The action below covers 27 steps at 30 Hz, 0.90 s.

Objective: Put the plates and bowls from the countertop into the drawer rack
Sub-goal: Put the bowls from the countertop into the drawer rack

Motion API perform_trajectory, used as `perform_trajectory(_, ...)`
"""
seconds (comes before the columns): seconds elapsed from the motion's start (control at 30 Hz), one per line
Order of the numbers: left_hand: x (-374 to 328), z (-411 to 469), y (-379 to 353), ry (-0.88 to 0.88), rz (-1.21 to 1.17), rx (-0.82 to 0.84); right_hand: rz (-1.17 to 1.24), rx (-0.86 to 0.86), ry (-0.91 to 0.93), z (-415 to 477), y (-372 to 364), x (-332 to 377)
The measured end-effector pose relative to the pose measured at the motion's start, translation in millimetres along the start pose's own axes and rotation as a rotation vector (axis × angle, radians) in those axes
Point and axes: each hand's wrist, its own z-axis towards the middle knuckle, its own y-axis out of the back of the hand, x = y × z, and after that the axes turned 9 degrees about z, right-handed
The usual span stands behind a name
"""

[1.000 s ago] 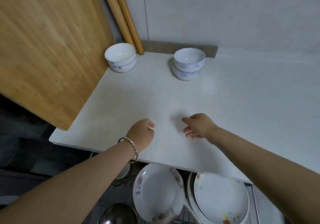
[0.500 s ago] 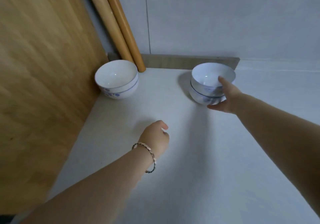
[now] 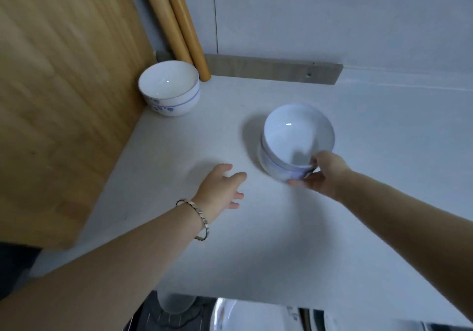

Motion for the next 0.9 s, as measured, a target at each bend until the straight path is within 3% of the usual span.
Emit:
perform_trajectory(0.23,28.4,-115.8,-16.5,0.059,-0.002,0.146,-0.181,0.245,-0.101,-111.7,66.3,-69.6)
perform_trajectory(0.43,95.7,-207.5,-25.0,0.061,0.030,0.003,-0.438,0.428,-0.014,-197.3,109.1,-115.3)
perform_trajectory(0.53,138.4,-240.5,-23.7,0.121,-0.002,-0.009,-0.547,0.486,-0.065,-226.7,121.2,-149.2)
perform_trajectory(0.73,224.0,-252.4,-3.7,0.324,-0.003,-0.043,-0.637,0.376,-0.256,-233.4,113.7,-231.0)
perform_trajectory(0.9,281.6,-222.6,18.3,0.467,0.010,-0.046,-0.768,0.282,-0.247,-207.5,87.5,-314.5)
